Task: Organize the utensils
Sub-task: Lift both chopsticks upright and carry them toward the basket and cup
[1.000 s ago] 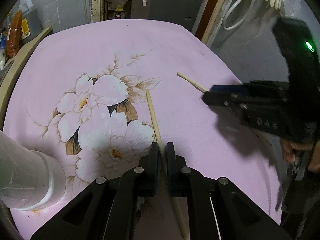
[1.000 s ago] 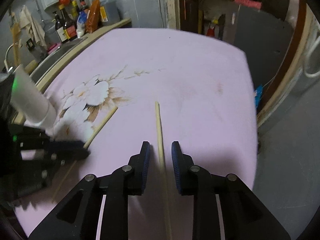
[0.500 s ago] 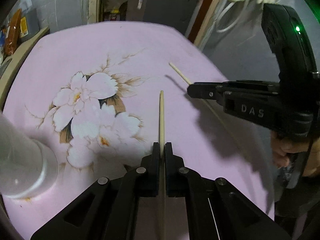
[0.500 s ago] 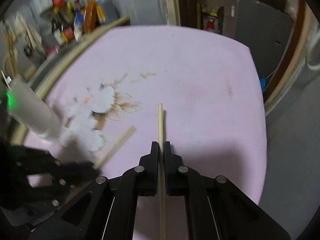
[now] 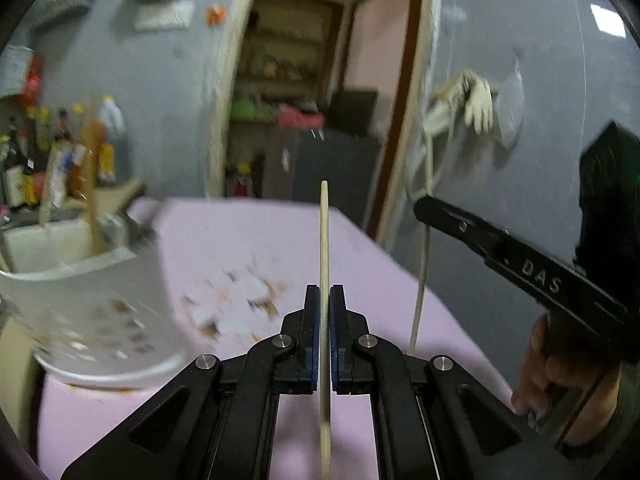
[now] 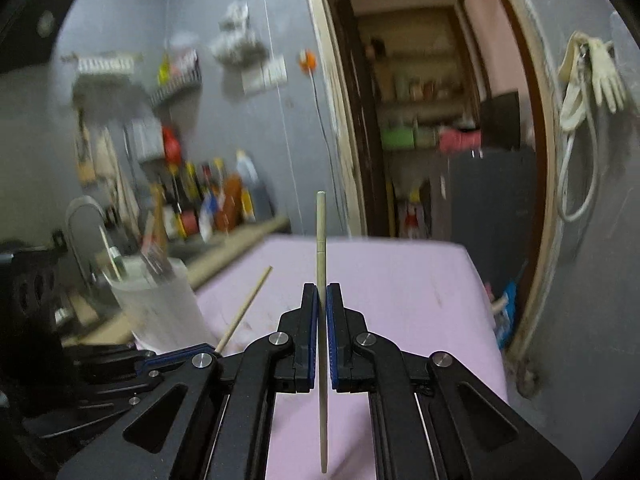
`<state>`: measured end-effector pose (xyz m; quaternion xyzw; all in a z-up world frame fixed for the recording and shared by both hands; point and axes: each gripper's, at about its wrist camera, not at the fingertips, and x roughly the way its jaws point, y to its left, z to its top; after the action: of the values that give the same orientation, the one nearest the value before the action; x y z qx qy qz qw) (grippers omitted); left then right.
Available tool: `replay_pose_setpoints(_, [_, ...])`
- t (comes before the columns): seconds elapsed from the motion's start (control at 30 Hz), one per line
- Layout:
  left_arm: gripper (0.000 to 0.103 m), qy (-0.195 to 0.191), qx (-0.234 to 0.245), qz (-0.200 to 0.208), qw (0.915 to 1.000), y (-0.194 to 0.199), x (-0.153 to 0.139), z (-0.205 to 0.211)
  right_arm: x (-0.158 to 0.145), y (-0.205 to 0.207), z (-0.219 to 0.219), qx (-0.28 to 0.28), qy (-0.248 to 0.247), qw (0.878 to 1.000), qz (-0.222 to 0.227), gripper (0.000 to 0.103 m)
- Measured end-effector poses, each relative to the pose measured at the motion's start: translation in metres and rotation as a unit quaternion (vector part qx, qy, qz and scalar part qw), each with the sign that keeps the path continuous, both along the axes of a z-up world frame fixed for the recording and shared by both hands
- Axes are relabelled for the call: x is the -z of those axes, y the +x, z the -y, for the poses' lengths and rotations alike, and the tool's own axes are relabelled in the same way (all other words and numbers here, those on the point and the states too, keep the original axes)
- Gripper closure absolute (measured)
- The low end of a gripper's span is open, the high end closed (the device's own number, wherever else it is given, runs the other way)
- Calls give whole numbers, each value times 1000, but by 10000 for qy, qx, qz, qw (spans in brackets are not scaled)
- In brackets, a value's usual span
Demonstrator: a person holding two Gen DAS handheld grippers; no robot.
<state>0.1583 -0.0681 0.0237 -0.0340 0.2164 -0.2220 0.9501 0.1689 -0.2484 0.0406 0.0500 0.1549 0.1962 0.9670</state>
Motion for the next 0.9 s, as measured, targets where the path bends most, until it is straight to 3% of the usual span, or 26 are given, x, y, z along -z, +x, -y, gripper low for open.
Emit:
replay_pose_setpoints(0.17, [101,-331,-383,697,9963,-13,-30,-34,-26,-5,-25,-205,51,9990,390,100])
replay_pose_setpoints(0.33, [101,-530,-742,1068,9901,-7,-55,-74,-54,-4,-46,-570,292,9960,623,100])
replay_pose_setpoints(0.5, [101,-882,-1210,1264,9806,-4,-71,-123,-84,-2,-72,-1000,578,9895,874,100])
replay_pose_setpoints(0.63, [101,-954,-1657,1454,9707,3,-82,-164,-103,2,-93,-1234,779,9827,1143,100])
replay_pose_setpoints(0.9, [101,-1265,-2216,1551,9544,25,-74,-218,-106,21,-133,-1371,971,9749,1462,100])
